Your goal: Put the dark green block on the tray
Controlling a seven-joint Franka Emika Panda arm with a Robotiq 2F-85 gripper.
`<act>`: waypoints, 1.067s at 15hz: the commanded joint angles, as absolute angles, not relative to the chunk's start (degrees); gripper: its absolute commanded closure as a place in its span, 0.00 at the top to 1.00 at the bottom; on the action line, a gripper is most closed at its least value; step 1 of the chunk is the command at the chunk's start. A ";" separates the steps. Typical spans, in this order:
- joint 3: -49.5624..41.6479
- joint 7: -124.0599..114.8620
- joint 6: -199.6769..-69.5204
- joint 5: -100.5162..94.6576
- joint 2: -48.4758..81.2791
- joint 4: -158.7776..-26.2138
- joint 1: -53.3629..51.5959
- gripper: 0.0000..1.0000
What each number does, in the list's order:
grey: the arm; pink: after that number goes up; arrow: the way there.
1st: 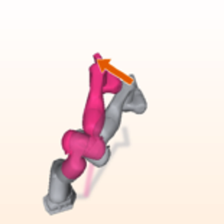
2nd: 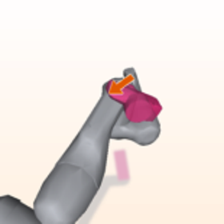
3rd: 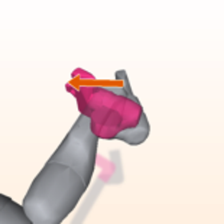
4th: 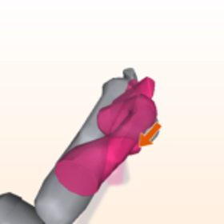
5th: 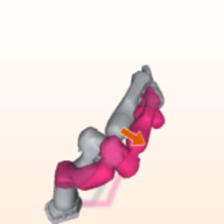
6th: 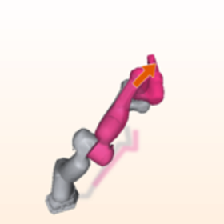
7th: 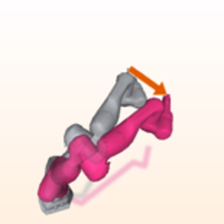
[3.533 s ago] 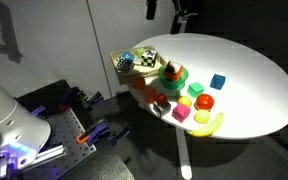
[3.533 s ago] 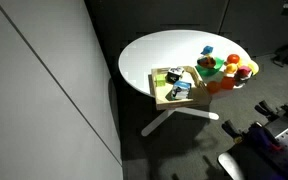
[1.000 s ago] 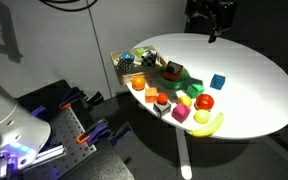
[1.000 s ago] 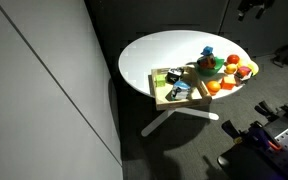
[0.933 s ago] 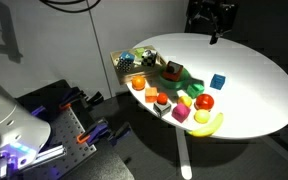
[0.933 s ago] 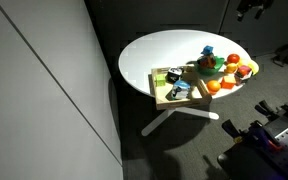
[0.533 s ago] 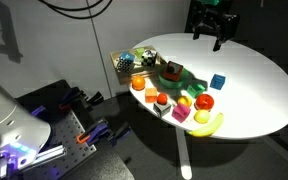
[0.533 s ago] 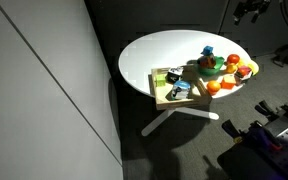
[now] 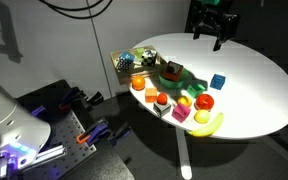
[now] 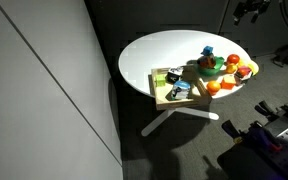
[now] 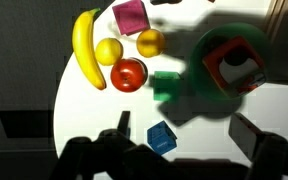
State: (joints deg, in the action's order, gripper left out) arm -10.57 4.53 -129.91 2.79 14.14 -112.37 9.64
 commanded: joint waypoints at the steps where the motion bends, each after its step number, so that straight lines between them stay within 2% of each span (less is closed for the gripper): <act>1: -10.16 2.71 -129.58 2.14 16.96 -109.73 10.12 1.00; 16: -10.43 -2.47 -129.91 1.66 35.05 -96.12 10.71 1.00</act>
State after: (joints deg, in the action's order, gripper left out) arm -10.80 -0.96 -129.96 2.79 30.75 -100.76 9.98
